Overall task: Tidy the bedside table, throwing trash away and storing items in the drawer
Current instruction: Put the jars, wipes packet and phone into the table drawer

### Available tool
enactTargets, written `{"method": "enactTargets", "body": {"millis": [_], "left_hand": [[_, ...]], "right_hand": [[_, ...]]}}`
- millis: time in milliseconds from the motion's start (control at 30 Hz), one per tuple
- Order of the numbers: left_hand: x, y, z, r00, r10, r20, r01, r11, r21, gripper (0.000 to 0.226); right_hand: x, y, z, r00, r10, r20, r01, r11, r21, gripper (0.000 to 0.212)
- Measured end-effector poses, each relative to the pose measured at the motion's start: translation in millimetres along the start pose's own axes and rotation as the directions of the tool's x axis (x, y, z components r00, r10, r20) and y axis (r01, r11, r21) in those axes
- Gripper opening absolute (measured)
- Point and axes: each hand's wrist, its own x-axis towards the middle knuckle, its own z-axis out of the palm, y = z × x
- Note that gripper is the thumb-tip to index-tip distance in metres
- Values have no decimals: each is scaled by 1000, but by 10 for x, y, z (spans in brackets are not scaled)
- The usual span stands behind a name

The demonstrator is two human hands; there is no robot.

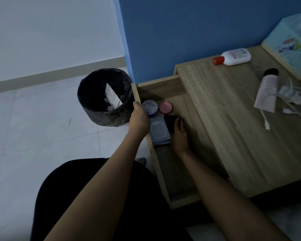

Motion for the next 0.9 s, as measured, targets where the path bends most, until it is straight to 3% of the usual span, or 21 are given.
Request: {"method": "enactTargets", "body": {"millis": [300, 400, 533, 633, 733, 900], "left_hand": [[23, -43, 33, 1000, -5, 0, 5, 1000, 10, 54], [21, -47, 40, 1000, -14, 1, 14, 1000, 20, 56], [21, -35, 28, 999, -48, 8, 48, 999, 10, 56], [25, -19, 9, 999, -45, 25, 45, 999, 12, 56], [24, -7, -8, 998, -51, 28, 51, 999, 6, 53], [25, 1, -9, 998, -53, 38, 52, 999, 5, 54]], "right_hand": [[-62, -122, -194, 998, 36, 59, -35, 999, -21, 74], [-108, -324, -459, 996, -65, 55, 65, 998, 7, 70], [-178, -594, -966, 943, -299, -147, 304, 952, 12, 45], [-158, -526, -1289, 861, -377, -342, 380, 923, -60, 33], [-67, -211, -1449, 844, -362, -396, 349, 931, -108, 35], [-124, 249, -1502, 895, -325, -304, 250, 932, -262, 58]]}}
